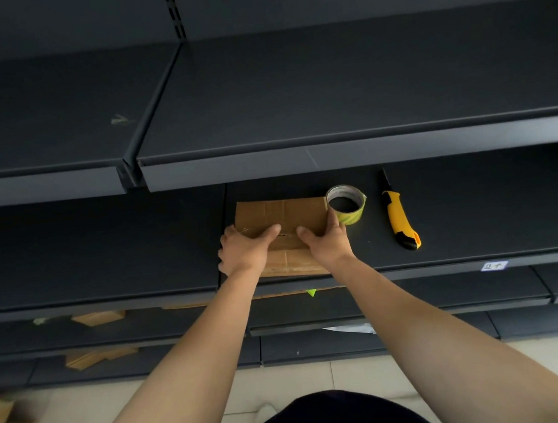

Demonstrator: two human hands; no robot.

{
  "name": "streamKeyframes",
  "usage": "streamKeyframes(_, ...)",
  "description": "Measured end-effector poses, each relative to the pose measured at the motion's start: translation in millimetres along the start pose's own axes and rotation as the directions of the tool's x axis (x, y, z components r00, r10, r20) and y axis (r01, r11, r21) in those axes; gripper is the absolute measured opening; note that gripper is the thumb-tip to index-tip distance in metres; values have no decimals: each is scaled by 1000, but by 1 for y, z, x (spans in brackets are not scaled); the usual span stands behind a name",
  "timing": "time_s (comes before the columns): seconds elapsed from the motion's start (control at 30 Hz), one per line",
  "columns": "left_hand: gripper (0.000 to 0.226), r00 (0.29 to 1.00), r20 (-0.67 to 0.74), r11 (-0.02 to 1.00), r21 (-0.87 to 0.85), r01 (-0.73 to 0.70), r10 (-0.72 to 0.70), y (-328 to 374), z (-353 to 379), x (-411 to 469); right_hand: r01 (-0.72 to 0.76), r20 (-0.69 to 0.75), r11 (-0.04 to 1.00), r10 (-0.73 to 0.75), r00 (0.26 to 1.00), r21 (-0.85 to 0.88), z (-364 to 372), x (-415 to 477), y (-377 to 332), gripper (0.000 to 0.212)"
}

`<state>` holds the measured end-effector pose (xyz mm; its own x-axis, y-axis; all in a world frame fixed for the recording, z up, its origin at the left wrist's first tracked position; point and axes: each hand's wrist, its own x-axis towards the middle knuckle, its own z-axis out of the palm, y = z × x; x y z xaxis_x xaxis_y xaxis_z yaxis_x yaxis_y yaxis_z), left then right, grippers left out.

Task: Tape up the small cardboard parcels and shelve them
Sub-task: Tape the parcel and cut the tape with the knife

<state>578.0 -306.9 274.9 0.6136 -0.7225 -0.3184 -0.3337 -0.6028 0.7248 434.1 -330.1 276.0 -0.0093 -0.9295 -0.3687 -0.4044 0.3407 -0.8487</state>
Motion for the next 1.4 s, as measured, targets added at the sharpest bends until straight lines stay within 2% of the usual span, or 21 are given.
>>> streamKeyframes(0.03,105,1000,-19,994,112,8,-6,2,1,-2,6,-6,1000,-6,1000,-21,1,-1,1,93)
streamKeyframes(0.1,115,999,-34,974,222,36,-30,5,2,-3,2,-27,999,-4,1000,-44,3,-2,3,99)
streamKeyframes(0.3,112,999,4,987,157,39,-41,3,3,6,-24,-37,1000,24,999,-1,4,3,2,90)
streamKeyframes(0.4,97,1000,-20,994,112,19,-16,0,3,6,-16,-41,1000,16,999,4,5,3,4,84)
streamKeyframes(0.53,59,998,-62,1000,-1,-26,26,-8,1,2,-2,-24,1000,2,1000,-9,4,4,6,77)
streamKeyframes(0.57,61,998,-58,1000,-18,-21,20,-8,2,1,0,-24,1000,0,1000,-17,4,3,6,77)
streamKeyframes(0.63,81,999,-40,1000,13,-1,1,-4,4,-2,11,-36,999,-12,999,-36,4,3,7,81)
streamKeyframes(0.73,114,996,-91,970,239,35,-13,3,8,-11,16,-58,998,-19,998,-63,6,2,7,95)
streamKeyframes(0.8,116,994,-107,959,279,47,-17,5,8,-12,4,-75,998,-9,997,-61,7,3,7,93)
streamKeyframes(0.93,110,992,-84,977,187,105,-91,8,7,-7,8,-66,998,-12,998,-58,7,8,8,83)
streamKeyframes(1.07,101,991,-85,989,100,111,-102,7,8,-6,44,-41,999,-45,998,-18,2,10,16,66)
streamKeyframes(1.17,99,990,-90,987,108,116,-107,7,9,-6,-39,-99,978,60,993,203,-12,16,21,39)
streamKeyframes(1.23,97,989,-99,985,124,117,-105,8,11,-6,-123,-181,948,182,967,294,-24,27,23,36)
streamKeyframes(1.33,88,986,-128,986,111,125,-111,9,13,-7,-229,-249,930,303,920,286,-40,50,25,40)
streamKeyframes(1.4,80,983,-147,987,97,128,-113,10,13,-7,-269,-233,934,323,917,234,-47,63,25,46)
